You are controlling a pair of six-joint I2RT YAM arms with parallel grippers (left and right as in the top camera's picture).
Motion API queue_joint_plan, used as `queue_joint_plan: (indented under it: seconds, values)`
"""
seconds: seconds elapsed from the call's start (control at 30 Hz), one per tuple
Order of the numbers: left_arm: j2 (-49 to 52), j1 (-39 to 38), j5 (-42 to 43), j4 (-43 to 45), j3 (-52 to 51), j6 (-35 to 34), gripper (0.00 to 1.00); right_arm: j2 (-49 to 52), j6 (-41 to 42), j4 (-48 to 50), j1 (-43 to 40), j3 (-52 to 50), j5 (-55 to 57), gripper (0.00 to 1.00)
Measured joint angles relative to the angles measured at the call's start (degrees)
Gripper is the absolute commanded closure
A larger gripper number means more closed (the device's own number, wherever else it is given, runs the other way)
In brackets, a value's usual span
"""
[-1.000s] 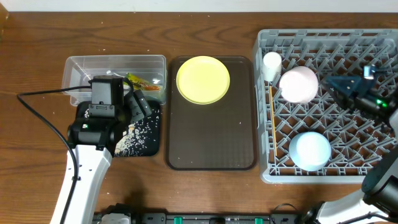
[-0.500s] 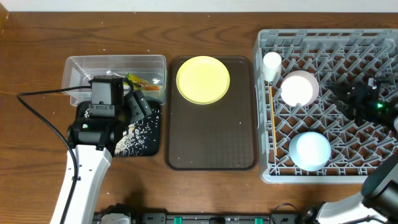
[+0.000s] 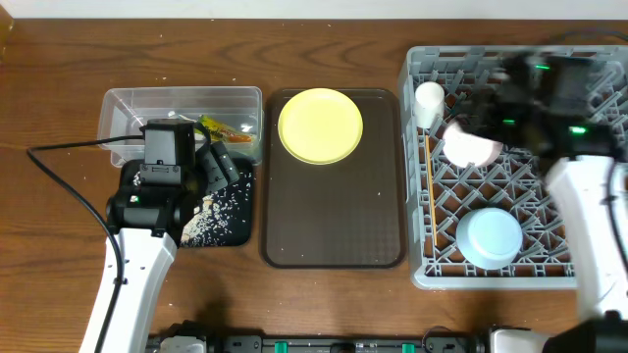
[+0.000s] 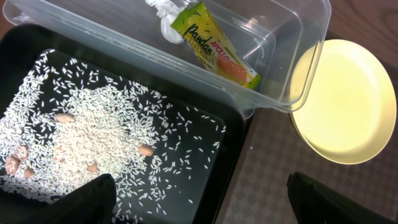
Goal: Sort waste into correct bins and load items into the dishwasher rack
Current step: 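Move the right gripper left to the yellow plate's edge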
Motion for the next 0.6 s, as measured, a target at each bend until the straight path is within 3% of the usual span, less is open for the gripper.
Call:
queue_joint_plan:
  seconds: [0.27,0.37,0.57,0.6]
  values:
    - [0.0,-0.02,0.0,0.0,0.0,0.0,0.1,2.47,-2.58,2.58,25.92,0.42,22.49,0.27]
    - [0.0,-0.02,0.0,0.02,0.0,0.0,0.1,6.16,-2.97,4.83,31.91,0.44,30.08,0.01]
    - [0.0,-0.02,0.0,-0.02,0.0,0.0,0.1,15.67,-3.43,11.37,36.3,0.44,37.13,0.01]
    - [0.0,0.0,0.0,-0.02,0.0,0.0,0.1,16.96,-3.45,12.26,36.3,0.44,37.75,0.05]
